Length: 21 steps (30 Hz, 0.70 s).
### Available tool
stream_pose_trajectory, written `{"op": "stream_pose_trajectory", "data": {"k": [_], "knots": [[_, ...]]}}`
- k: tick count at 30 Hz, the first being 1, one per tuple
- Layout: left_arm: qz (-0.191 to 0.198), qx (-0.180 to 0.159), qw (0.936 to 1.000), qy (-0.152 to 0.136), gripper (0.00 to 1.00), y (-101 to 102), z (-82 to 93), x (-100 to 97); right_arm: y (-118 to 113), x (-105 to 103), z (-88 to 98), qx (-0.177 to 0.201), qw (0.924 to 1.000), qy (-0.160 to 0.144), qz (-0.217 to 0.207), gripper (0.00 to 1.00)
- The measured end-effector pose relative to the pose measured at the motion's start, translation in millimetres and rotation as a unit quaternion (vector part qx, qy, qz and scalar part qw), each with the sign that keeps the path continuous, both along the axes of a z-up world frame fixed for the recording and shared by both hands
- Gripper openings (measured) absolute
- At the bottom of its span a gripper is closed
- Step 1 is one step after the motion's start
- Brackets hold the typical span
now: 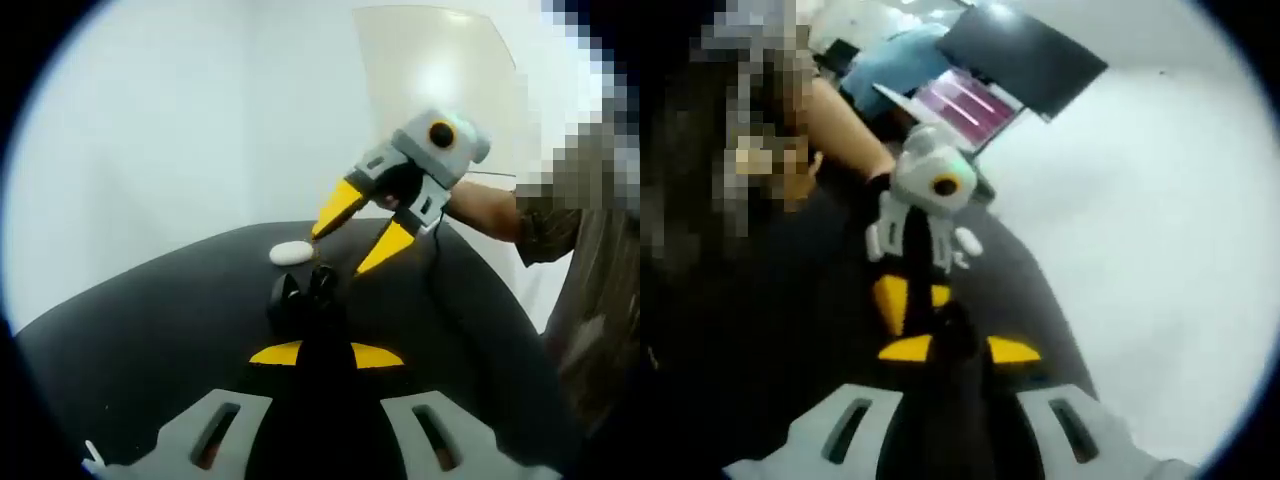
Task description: Pick up three earphones and place each one into its charging case using tactile feedback, ensure that each earphone is properly inserted and securely positioned inside the case.
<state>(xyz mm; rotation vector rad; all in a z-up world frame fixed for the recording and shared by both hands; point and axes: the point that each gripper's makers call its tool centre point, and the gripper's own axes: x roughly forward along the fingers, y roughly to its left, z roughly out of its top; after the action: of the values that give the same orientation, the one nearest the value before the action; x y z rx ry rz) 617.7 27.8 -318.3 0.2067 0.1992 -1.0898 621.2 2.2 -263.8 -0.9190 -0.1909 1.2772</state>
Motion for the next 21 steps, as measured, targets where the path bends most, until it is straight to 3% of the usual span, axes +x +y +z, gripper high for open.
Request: {"op": "stream_pose_trajectory", "data": {"k": [11,16,21], "knots": [[0.001,0.0,1.0,0.001,0.14,0,-0.4,0.5,19,-6,-13.0,-0.032,0.9991,-0.003,0.027,0.24],[0.001,0.0,1.0,0.001,0.14,0,-0.4,0.4,22,-6,-22.6,-0.059,0.9977,-0.02,0.029,0.25],[0.001,0.001,1.0,0.0,0.14,0,-0.5,0.2,20,-7,-21.6,-0.054,0.998,-0.016,0.027,0.25]]}}
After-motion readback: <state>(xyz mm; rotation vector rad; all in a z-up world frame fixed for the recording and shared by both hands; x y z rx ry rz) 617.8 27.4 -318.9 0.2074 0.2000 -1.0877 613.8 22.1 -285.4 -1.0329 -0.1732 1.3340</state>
